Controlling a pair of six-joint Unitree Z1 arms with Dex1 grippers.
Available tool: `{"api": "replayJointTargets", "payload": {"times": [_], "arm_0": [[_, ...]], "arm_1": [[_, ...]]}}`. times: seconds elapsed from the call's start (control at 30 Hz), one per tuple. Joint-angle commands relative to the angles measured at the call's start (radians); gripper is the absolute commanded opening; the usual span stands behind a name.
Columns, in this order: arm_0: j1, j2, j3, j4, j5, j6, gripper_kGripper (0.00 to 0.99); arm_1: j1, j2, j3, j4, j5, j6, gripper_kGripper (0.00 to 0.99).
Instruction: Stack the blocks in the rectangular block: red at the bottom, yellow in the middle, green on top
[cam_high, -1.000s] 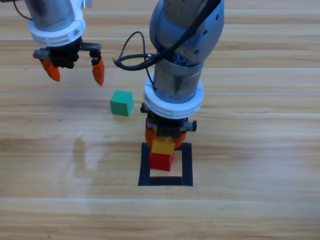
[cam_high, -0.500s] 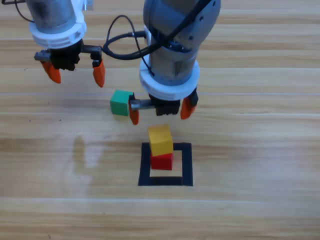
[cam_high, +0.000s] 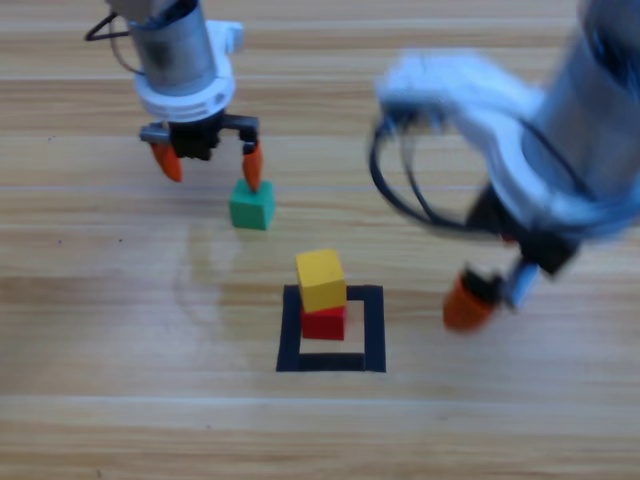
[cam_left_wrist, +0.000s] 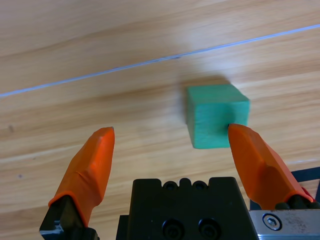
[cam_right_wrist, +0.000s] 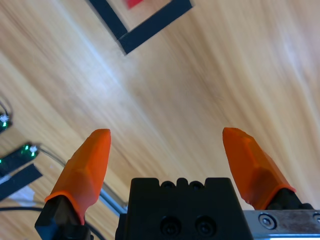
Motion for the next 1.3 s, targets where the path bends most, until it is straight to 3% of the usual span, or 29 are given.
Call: {"api": "replayJointTargets", "payload": {"times": [0.03,0.17,0.37,0.63,0.8,1.3], "arm_0": [[-0.073,0.081,-0.022,-0.003,-0.015,0.008,0.960],[-0.077,0.078,-0.023,-0.003,-0.007,-0.009,0.962],[-0.082,0.038,-0.025,0.014,0.017,-0.028,0.962],[-0.114,-0.025,-0.186,0.156,0.039,-0.036,0.963],[-0.133,-0.040,-0.195,0.156,0.034,-0.038,0.962],[-0.156,0.142,-0.212,0.145,0.027,-0.122,0.960]], "arm_1": [[0.013,-0.146,0.209,-0.224,0.152,-0.070,0.990],[0.013,-0.147,0.252,-0.237,0.218,-0.107,0.989],[0.013,-0.162,0.270,-0.238,0.255,-0.121,0.989],[0.013,-0.232,0.305,-0.261,0.260,-0.127,0.989],[0.013,-0.251,0.325,-0.275,0.261,-0.131,0.990],[0.013,-0.247,0.335,-0.289,0.267,-0.135,0.990]]}}
